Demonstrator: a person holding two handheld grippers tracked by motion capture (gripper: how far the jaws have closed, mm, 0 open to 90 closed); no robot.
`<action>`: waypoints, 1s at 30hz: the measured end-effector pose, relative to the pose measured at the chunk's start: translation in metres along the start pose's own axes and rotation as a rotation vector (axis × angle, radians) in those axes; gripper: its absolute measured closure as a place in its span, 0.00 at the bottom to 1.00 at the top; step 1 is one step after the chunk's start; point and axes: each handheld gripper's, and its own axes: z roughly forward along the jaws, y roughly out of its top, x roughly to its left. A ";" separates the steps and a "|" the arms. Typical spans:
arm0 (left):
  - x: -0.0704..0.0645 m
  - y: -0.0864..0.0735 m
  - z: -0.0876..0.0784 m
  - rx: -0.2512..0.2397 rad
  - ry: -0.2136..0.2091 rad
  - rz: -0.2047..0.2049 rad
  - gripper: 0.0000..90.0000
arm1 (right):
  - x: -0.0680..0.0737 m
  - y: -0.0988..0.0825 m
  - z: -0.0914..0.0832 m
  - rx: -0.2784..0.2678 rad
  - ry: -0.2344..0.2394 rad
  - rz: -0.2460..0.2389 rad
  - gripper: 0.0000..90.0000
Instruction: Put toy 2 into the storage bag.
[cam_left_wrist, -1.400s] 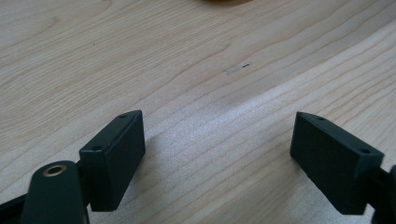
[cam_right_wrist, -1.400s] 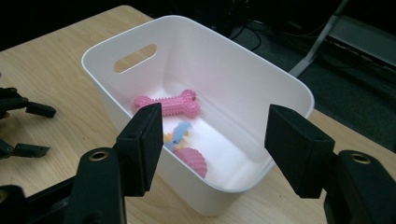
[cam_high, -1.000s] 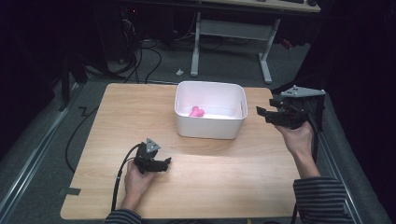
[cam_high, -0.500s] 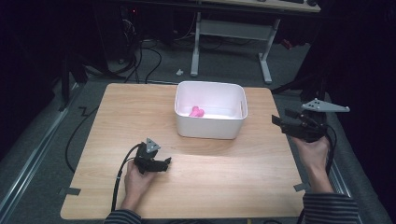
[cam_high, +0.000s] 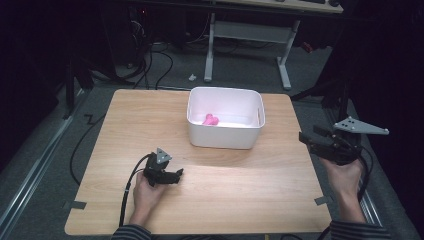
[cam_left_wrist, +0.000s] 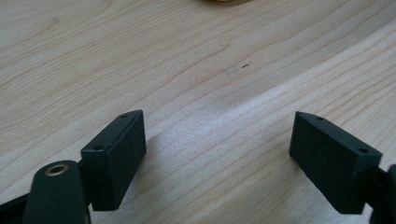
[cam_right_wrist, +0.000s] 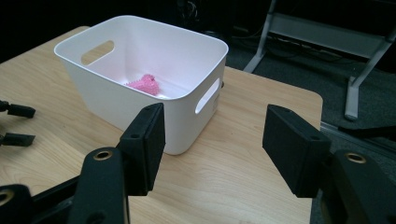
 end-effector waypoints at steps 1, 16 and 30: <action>0.000 0.000 0.000 0.000 0.000 0.000 0.21 | 0.001 -0.005 -0.001 0.015 0.006 0.010 0.44; 0.000 0.000 0.000 -0.001 0.001 -0.002 0.21 | 0.007 -0.048 0.018 0.026 0.038 0.070 0.44; 0.000 0.000 0.000 -0.001 0.010 -0.009 0.20 | 0.019 -0.083 0.061 0.061 0.066 0.104 0.45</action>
